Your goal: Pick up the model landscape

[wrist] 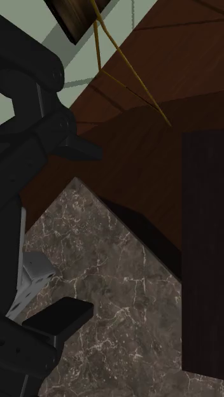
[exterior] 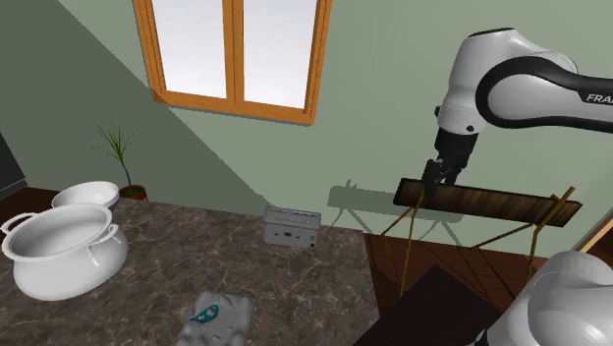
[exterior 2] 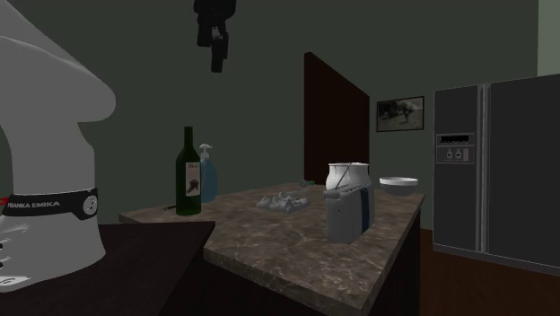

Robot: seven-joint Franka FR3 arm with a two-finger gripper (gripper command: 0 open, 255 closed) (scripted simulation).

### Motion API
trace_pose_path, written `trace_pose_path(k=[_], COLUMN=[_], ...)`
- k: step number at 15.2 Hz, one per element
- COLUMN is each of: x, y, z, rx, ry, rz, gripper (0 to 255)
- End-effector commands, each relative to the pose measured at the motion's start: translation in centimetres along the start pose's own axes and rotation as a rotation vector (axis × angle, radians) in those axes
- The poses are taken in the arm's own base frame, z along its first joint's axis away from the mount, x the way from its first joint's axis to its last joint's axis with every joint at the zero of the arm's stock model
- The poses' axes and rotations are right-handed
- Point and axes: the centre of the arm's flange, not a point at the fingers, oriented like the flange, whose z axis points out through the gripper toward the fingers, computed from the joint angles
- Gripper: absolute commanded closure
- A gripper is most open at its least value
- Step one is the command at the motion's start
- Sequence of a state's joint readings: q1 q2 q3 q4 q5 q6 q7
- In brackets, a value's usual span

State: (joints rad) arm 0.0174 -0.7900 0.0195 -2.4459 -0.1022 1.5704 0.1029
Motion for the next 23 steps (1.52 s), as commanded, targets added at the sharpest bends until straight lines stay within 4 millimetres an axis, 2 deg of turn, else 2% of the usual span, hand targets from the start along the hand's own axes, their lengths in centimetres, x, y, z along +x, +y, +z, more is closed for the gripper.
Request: trace_pose_path(k=[1,12,23], x=[0.0,-2.2,-2.1], y=[0.0,-9.2,-19.8], z=[0.0,9.2,17.1], rx=[0.0,0.137,0.274], ry=[0.0,0.056,0.113], rz=[0.0,0.176,0.352], gripper=[0,0,0])
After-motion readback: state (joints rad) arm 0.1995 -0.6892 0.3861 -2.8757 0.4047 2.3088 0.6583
